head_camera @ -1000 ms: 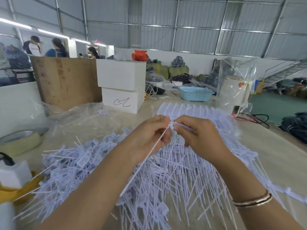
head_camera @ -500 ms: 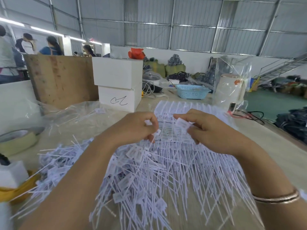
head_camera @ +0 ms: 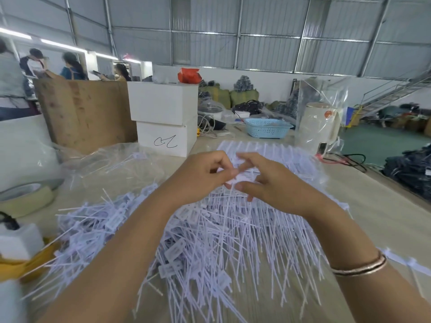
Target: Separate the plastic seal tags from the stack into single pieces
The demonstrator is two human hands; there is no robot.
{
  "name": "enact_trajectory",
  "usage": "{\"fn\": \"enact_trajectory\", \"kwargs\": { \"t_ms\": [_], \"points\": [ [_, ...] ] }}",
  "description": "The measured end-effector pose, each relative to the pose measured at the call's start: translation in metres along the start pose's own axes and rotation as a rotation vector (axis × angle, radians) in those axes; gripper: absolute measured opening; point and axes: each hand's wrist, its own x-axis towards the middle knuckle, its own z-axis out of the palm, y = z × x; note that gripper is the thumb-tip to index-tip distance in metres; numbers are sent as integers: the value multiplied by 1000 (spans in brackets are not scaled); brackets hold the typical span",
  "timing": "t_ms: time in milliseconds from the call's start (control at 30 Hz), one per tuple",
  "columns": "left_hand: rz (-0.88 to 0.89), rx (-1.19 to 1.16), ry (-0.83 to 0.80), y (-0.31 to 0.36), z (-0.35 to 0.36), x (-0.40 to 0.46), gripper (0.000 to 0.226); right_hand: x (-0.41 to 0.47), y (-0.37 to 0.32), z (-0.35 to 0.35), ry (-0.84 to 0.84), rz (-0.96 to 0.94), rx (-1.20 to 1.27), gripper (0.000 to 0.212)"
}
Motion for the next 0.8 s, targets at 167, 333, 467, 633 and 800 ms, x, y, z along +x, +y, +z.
{"fn": "enact_trajectory", "kwargs": {
  "t_ms": [167, 333, 467, 633, 800],
  "points": [
    [-50, -59, -72, -4, -4, 0, 10, -2, 4, -3, -36, 16, 10, 20],
    [-39, -99, -89, -6, 0, 1, 8, 0, 4, 1, -8, -23, 8, 20],
    [-89, -296, -108, -9, 2, 3, 11, 0, 0, 2, 45, -39, -74, 32],
    [-169, -668, -127, -14, 0, 2, 11, 0, -6, 7, 165, -116, -290, 21],
    [-282, -975, 14, -19, -5, 7, 15, -2, -6, 6, 339, -206, -272, 23]
  ]
}}
